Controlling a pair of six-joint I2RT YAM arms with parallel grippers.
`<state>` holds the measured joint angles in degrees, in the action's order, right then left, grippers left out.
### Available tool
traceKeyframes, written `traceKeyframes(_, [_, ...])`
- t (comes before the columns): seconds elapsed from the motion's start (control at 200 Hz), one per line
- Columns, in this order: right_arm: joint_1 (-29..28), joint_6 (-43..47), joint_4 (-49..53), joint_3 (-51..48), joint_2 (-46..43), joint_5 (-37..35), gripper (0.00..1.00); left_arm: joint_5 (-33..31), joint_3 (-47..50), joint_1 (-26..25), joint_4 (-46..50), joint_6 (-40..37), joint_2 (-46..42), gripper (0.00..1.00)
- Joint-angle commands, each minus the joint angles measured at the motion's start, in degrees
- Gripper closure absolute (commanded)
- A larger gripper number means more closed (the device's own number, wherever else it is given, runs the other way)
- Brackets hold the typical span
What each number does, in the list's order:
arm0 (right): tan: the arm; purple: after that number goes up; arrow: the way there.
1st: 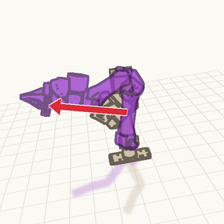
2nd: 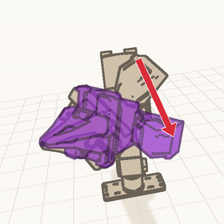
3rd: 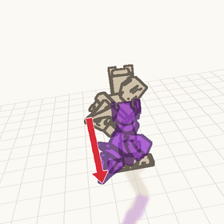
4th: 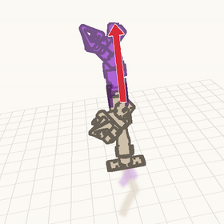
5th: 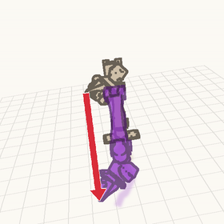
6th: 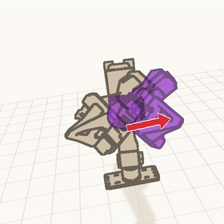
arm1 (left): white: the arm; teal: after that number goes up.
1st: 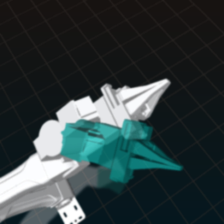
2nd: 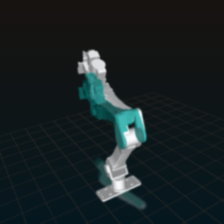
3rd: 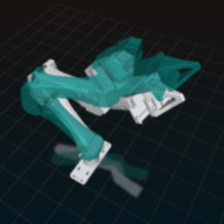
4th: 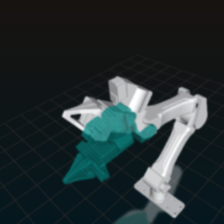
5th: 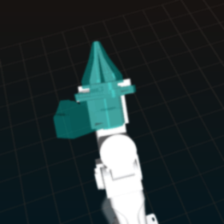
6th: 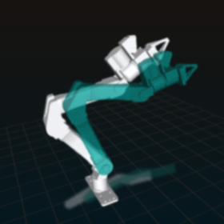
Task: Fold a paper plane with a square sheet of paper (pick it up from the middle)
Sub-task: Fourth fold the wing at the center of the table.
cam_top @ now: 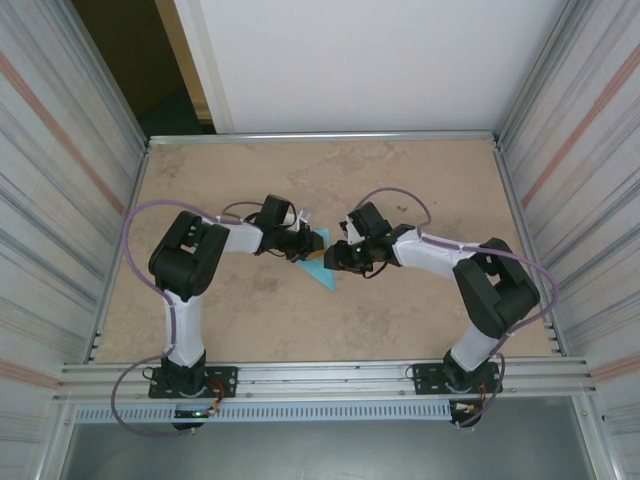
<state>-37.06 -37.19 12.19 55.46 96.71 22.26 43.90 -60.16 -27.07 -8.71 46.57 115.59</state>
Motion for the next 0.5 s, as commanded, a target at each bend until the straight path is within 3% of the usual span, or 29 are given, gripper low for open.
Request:
traceKeyframes(0.0, [-1.13,2.11,3.89,2.58,3.65,-3.14,0.57,-0.12,-0.99,-0.35,1.50,-0.13,0.95,0.82])
traceKeyframes(0.496, [0.01,2.91,1.83,1.72,8.63,-1.03,0.73,-0.07,-0.62,-0.29,1.85,-0.07,0.86,0.82])
